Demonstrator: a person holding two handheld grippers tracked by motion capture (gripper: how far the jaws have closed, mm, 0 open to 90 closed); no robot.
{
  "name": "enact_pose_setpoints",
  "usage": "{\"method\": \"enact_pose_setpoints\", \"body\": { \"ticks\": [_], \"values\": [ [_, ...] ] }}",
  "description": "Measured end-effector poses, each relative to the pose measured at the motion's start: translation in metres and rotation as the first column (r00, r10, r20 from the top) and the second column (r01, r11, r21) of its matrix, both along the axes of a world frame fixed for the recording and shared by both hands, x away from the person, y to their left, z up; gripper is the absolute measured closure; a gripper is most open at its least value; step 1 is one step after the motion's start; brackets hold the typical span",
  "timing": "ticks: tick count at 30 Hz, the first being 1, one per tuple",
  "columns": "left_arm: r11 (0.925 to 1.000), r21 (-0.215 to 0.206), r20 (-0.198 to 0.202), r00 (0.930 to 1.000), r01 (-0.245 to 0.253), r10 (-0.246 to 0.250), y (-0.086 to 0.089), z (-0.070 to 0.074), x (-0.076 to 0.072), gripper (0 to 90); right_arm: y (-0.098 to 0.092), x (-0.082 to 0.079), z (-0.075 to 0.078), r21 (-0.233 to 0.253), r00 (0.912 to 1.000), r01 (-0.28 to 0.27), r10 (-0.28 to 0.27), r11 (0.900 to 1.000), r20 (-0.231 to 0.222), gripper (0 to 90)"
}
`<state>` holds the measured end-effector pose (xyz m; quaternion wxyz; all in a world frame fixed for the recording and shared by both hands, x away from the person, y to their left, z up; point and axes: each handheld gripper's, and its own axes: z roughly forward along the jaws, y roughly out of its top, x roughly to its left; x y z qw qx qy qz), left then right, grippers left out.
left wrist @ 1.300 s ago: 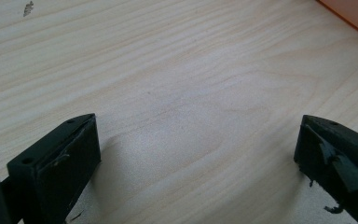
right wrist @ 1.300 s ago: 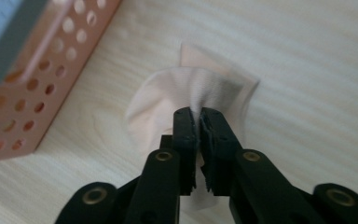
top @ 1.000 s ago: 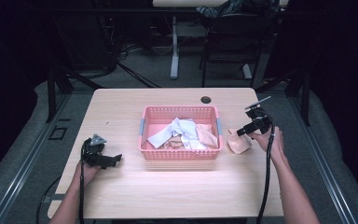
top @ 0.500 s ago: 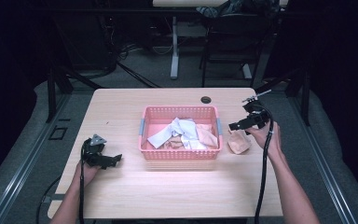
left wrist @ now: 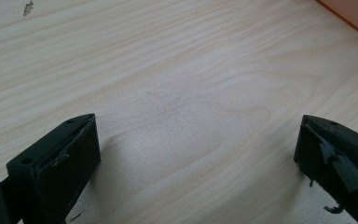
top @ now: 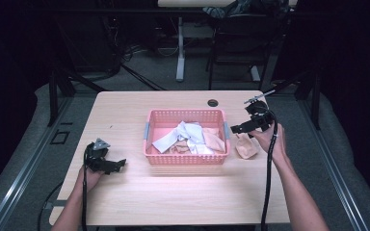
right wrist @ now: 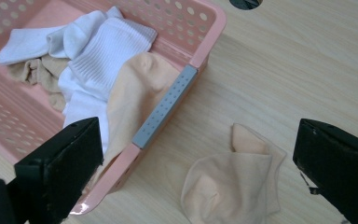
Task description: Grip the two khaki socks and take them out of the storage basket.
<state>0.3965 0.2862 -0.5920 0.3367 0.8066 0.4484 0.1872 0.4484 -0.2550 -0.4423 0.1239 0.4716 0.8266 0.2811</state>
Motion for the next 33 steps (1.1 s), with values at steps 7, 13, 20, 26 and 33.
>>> {"method": "enact_pose_setpoints", "body": {
  "ticks": [7, 13, 20, 26, 33],
  "values": [
    [1.0, 0.0, 0.0, 1.0, 0.0, 0.0, 0.0, 0.0, 0.0, 0.0, 0.017, -0.003, 0.006, 0.002, 0.9986, -0.05, 0.05, 0.999, 0.016, 2.8],
    [1.0, 0.002, 0.0, 1.0, 0.001, -0.001, 0.0, 0.0, 0.0, 0.1, 0.03, -0.004, 0.011, 0.021, 0.9955, -0.093, 0.093, 0.995, 0.021, 6.2],
    [1.0, 0.002, 0.003, 1.0, -0.002, 0.002, 0.0, 0.0, 0.0, 0.1, 0.053, 0.001, 0.015, 0.001, 0.9902, -0.139, 0.139, 0.99, 0.008, 24.6],
    [1.0, 0.002, 0.003, 1.0, -0.002, 0.002, 0.0, 0.0, 0.0, 0.1, 0.078, 0.012, 0.006, -0.032, 0.9864, -0.162, 0.161, 0.986, -0.034, 36.2],
    [1.0, -0.001, 0.001, 1.0, -0.001, 0.001, -0.001, 0.0, 0.0, 0.1, 0.094, 0.023, -0.014, -0.087, 0.9761, -0.192, 0.181, 0.978, -0.121, 51.4]
  ]
}}
